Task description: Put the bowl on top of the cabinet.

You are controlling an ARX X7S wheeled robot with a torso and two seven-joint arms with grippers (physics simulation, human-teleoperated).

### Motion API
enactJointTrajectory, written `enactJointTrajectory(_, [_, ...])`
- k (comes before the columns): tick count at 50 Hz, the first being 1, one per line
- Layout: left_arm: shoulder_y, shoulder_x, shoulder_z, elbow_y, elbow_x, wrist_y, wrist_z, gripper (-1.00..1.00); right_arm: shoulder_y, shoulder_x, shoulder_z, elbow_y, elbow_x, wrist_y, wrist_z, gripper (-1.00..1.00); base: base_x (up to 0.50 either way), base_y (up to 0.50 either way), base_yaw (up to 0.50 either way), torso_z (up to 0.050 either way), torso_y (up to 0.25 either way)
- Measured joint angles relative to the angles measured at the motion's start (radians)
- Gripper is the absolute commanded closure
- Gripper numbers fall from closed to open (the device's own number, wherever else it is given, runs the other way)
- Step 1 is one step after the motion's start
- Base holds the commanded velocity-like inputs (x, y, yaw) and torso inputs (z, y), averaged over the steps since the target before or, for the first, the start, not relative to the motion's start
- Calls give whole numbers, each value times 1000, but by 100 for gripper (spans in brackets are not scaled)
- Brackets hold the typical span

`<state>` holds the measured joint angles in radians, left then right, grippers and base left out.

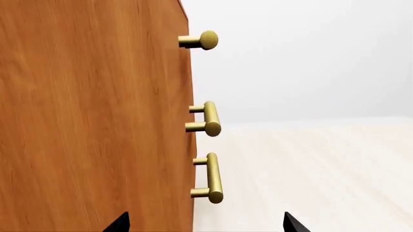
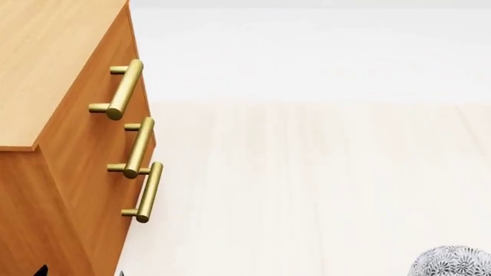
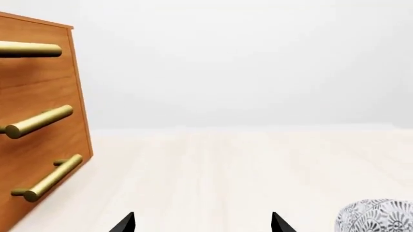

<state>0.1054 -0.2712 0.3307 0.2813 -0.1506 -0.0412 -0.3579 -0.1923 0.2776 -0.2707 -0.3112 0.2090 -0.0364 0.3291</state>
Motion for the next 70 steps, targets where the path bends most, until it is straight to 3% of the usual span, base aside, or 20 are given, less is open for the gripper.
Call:
enactJointTrajectory(13, [-2,-3,5,-3,-3,1,-4,-100,-26,-15,55,-59,69,16,58,-100,0,0,0,0,0])
enactJointTrajectory(31, [-11,-5,12,-14,-12,2,-7,-100,-70,-54,216,-119,346,-28,100,-100,0,0,0,0,0])
enactJointTrajectory(70, [-18,-14,25,-20,-20,4,-19,-100,-87,-41,402,-79,830,-53,115,-100,0,0,0,0,0])
